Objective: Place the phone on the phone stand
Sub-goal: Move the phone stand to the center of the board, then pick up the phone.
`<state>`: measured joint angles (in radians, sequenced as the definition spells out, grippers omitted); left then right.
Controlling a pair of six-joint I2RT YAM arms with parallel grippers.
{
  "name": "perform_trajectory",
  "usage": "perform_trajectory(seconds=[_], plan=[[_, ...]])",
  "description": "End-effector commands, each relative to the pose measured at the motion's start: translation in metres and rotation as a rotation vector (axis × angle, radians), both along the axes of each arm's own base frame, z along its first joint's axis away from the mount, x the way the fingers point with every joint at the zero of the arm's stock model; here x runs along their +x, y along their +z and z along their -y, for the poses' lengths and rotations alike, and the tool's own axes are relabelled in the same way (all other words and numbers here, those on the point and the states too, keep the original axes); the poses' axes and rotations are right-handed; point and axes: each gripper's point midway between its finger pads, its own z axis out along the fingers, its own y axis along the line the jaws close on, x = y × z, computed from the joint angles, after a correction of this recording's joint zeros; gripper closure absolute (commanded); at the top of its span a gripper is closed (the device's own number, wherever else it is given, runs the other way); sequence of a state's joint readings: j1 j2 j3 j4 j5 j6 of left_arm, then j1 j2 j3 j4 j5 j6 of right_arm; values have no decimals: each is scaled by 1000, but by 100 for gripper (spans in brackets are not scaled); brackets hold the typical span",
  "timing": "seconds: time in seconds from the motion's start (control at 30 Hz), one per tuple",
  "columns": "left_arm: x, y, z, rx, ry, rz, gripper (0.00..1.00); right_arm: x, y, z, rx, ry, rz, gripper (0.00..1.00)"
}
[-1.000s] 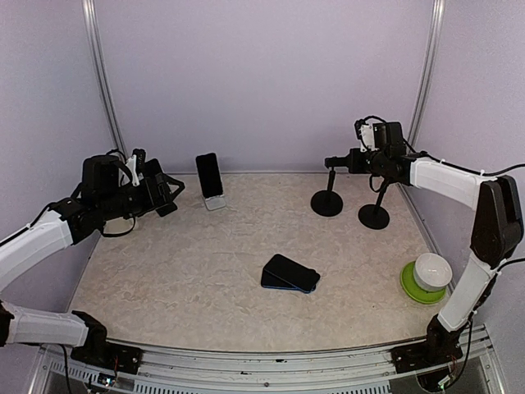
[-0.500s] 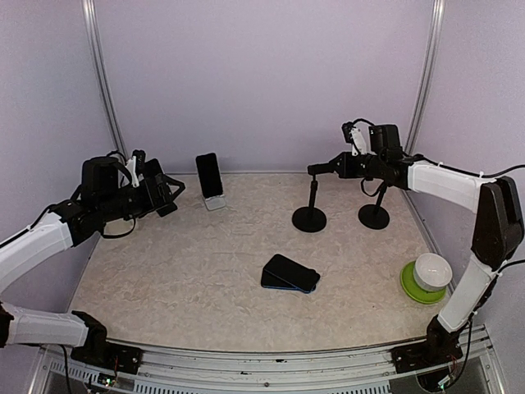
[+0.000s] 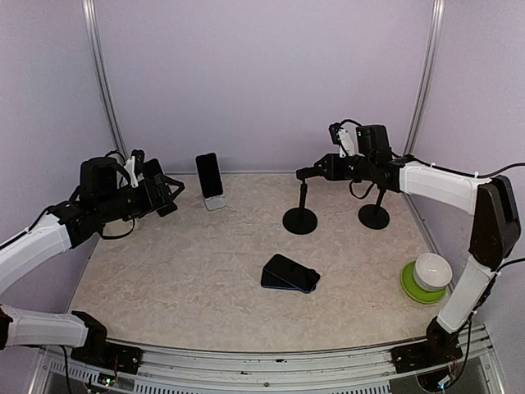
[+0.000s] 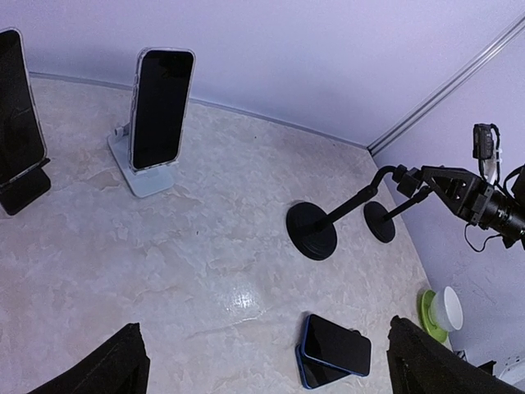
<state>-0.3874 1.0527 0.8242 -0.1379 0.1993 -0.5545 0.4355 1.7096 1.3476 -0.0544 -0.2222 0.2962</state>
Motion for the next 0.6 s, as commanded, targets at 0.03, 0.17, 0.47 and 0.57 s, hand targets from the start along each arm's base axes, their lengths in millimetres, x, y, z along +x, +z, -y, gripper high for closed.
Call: perform_trajectory(seconds=[0.03, 0.17, 0.47, 0.57], plan=[[-2, 2, -3, -1, 15, 17, 1, 0, 32, -5, 24, -6, 64, 65], [-2, 2, -6, 11, 38, 18, 1, -9, 44, -1, 13, 7, 85, 51], [-1, 9, -28, 60, 136, 63, 1, -49, 51, 4, -63, 104, 109, 33], [-4, 13, -32, 38, 146, 94, 1, -63, 45, 3, -96, 149, 102, 26]])
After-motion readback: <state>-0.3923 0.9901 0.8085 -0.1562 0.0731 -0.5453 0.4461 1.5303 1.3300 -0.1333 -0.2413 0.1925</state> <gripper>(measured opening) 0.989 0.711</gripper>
